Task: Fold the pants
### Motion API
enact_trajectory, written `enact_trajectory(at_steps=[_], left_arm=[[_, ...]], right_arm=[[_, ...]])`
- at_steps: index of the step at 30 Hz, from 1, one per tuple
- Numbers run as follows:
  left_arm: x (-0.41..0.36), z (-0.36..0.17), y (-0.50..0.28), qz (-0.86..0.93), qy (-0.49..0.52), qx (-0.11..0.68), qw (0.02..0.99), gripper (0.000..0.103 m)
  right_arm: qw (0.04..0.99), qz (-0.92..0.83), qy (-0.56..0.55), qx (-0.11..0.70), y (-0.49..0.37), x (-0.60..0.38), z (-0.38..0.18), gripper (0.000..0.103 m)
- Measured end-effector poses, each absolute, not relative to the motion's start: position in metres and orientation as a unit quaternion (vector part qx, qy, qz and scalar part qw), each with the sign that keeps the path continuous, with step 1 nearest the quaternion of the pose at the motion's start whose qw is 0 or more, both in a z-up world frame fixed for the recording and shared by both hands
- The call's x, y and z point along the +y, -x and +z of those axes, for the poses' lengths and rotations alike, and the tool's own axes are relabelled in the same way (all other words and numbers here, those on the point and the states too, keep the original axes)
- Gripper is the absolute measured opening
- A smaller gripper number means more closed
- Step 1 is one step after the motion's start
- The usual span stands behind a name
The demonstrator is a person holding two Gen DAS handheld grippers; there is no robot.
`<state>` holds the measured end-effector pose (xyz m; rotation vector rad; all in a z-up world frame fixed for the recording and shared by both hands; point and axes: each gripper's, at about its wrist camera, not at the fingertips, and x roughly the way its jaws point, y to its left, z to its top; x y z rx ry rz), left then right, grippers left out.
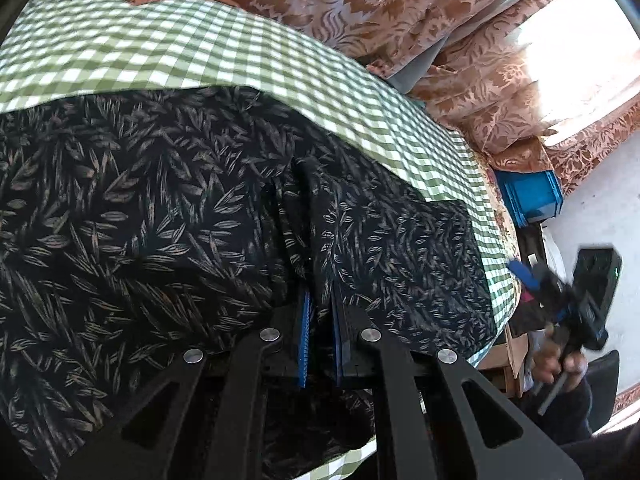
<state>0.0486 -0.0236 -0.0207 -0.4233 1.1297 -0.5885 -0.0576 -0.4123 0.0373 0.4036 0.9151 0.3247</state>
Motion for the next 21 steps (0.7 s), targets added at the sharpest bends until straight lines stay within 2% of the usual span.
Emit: enact_trajectory(at_steps=[6, 12, 16, 21], left_arm=[[-0.024, -0.023, -0.042, -0.265, 0.175, 0.527, 0.788, 0.008], [-0.018, -0.025, -0.040, -0.265, 0.186, 0.524, 0.787, 0.009], [-0.014, -0.007, -0.032, -0.264, 0.170, 0.506, 0.803, 0.009], [-0.017, 0.012, -0.009, -0.289, 0.135, 0.482, 0.816, 0.009]], right_arm=[[0.875, 0.153, -0.180, 0.423, -0.003, -0.366, 0.034, 0.069], [0.847, 0.090, -0.148, 0.502, -0.048, -0.343, -0.030, 0.068], [0.862, 0.079, -0.078, 0.494, -0.041, -0.325, -0.021, 0.069], [0.875, 0.152, -0.075, 0.453, -0.042, -0.295, 0.012, 0.069]])
